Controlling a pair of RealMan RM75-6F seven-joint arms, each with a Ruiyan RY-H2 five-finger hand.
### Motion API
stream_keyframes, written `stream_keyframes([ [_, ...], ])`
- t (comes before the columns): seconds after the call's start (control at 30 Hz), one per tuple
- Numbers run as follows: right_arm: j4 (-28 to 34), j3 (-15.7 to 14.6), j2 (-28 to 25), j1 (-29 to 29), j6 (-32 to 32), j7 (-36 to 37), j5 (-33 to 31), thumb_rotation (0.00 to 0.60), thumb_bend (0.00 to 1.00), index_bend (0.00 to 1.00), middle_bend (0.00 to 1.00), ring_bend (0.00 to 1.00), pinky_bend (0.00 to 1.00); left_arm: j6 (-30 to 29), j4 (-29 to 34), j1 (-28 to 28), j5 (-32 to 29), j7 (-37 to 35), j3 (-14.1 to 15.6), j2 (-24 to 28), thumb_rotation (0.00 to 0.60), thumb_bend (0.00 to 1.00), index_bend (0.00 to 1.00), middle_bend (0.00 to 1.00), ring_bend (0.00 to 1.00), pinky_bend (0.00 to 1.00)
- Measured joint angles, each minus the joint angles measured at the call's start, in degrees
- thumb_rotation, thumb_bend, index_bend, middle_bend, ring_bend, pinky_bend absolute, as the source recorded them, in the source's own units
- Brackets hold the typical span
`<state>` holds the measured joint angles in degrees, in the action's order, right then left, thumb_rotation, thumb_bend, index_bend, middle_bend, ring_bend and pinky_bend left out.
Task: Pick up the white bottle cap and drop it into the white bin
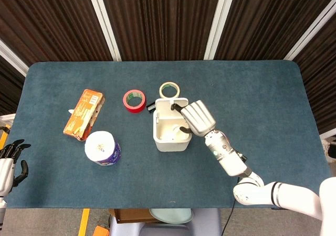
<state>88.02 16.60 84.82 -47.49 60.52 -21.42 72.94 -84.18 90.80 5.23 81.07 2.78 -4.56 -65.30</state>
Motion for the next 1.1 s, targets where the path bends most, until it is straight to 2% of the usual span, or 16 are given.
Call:
stream_keyframes([
  [0.13,1.08,-0.72,-1.75,1.56,2.03,2.20,1.72,0.600,0.09,0.29,0.84,0.89,1.00,0.25,0.02,0.09,-0.05,0.16,0.05,-0.01,0.600,0.69,0.26,0.16,0.18,0.26],
  [0.3,3.75,-2.46,-4.31,5.06,6.37,5.64,4.92,0.600,0.09,0.33,0.84,0.89,1.00,0.30,-0.03,0.17,-0.10,0.61,0.06,-0.14,0.600,0.69,0.26,0.16,0.18,0.26],
  [0.57,4.64,-8.17,-8.69,14.80,22.09,12.62,16.42,0.600,0.09,0.38,0.84,0.85,1.00,1.06,0.04,0.60,-0.41,1.83,0.11,-0.47,0.600,0.69,0.26,0.16,0.18,0.26],
  [0.77,-0.46,-11.93,-9.81,24.86,35.09,15.34,21.09,0.600,0.09,0.40,0.84,0.82,1.00,1.12,0.42,0.66,-0.48,2.85,0.26,-0.61,0.600,0.69,0.26,0.16,0.18,0.26],
  [0.87,-4.25,-13.24,-9.51,29.26,37.13,15.99,20.14,0.600,0.09,0.41,0.83,0.78,0.99,1.03,0.49,0.66,-0.38,3.10,0.33,-0.67,0.600,0.69,0.26,0.16,0.18,0.26],
  [0.97,-5.80,-13.97,-9.30,31.27,36.34,17.88,17.03,0.600,0.09,0.42,0.79,0.73,0.94,1.11,0.50,0.69,-0.53,3.37,0.33,-0.72,0.600,0.69,0.26,0.16,0.18,0.26],
  [1.1,-7.55,-14.26,-9.15,32.60,33.29,22.93,13.89,0.600,0.09,0.41,0.62,0.57,0.78,1.25,0.26,0.81,-0.80,3.61,0.21,-0.95,0.600,0.69,0.26,0.16,0.18,0.26],
])
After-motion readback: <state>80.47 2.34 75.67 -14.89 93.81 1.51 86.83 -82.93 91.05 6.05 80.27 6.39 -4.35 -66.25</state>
